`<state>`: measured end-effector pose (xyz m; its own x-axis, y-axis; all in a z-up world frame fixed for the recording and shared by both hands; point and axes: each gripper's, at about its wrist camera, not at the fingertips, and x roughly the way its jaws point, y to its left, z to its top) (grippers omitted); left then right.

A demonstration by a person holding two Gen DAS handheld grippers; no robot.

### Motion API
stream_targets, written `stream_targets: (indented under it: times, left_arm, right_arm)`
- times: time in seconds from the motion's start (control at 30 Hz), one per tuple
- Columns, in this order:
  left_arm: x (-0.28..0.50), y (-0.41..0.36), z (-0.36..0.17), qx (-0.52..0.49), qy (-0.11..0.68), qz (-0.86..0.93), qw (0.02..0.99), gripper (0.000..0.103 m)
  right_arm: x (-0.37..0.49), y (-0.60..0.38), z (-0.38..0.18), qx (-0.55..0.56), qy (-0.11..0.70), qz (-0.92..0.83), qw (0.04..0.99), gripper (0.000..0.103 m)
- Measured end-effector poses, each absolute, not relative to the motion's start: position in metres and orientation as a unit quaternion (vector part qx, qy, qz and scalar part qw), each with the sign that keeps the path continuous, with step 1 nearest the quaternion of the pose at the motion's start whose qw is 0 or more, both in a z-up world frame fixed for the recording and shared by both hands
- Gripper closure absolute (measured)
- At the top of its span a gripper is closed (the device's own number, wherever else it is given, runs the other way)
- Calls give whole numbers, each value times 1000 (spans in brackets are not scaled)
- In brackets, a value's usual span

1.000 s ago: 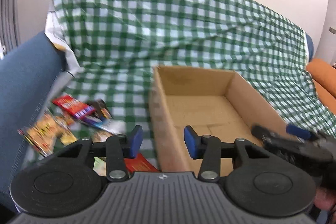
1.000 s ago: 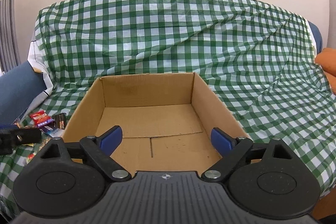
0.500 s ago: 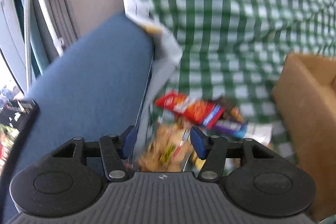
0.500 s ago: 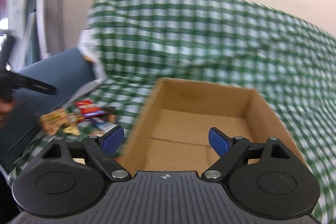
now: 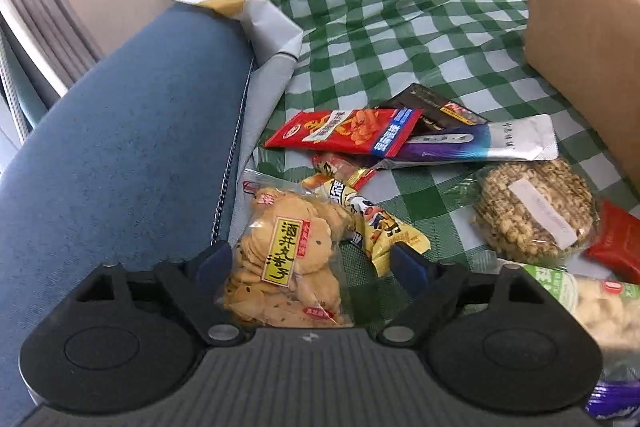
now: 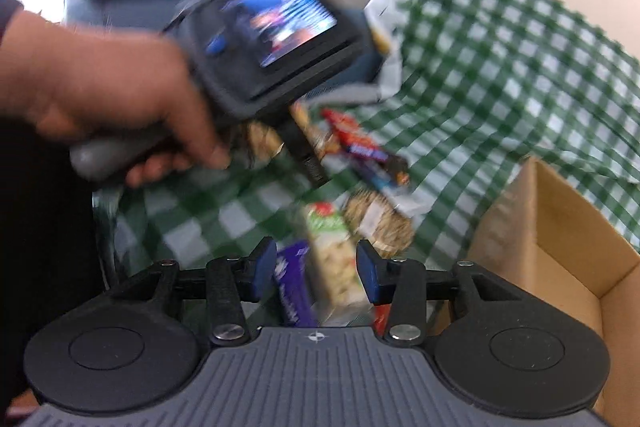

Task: Organize snacks
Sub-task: 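Grasp the cookie bag with the left tool while the right tool grasps the purple chocolate bar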

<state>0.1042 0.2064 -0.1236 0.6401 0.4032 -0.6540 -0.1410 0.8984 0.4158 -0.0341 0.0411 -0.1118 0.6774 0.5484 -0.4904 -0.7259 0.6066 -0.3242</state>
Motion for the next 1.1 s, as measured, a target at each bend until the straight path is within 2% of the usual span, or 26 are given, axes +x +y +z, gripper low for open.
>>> stream_targets:
  times: [0.13, 0.17, 0.2, 0.27, 0.37, 0.43, 0.5, 0.67, 0.8, 0.93, 1.03, 1.1]
  left_arm:
    - [107, 210, -127, 161, 410, 148, 886, 12]
    - [108, 209, -129, 159, 413, 145, 885, 22]
    - [112, 211, -130, 157, 415, 147, 884, 38]
    - [115, 216, -128, 151, 418, 154, 883, 44]
    - [113, 220, -117, 137, 413, 153, 887, 51]
    - [110, 220, -110, 132, 408, 154, 890, 52]
    - [105, 219, -102, 124, 402, 154, 894, 53]
    - [92, 222, -79, 88, 377, 145, 911, 54]
    - [84, 225, -63, 21, 364, 93, 926, 54]
    - [90, 224, -75, -46, 431, 16, 901, 54]
    - [100, 220, -94, -44, 490, 9, 871, 52]
    - [103, 220, -97, -45, 499, 12, 865, 49]
  right_arm:
    - [-29, 56, -140, -311, 213, 336, 863, 54]
    - [-24, 58, -145, -315, 229, 333, 859, 56]
    - [-22, 60, -149, -316, 242, 331, 856, 56]
    - [-19, 63, -154, -318, 256, 330, 851, 56]
    - [-23, 66, -157, -324, 251, 332, 849, 69]
    - [-23, 66, -158, -323, 254, 332, 849, 74]
    - [-23, 64, -157, -318, 255, 333, 850, 84]
    - [-20, 59, -146, -292, 242, 335, 862, 88]
    - [-21, 52, -134, -253, 237, 338, 875, 88]
    - [-14, 45, -125, -210, 249, 343, 881, 88]
    - [-5, 45, -132, -200, 290, 338, 873, 87]
    - [-1, 46, -139, -204, 319, 329, 865, 87]
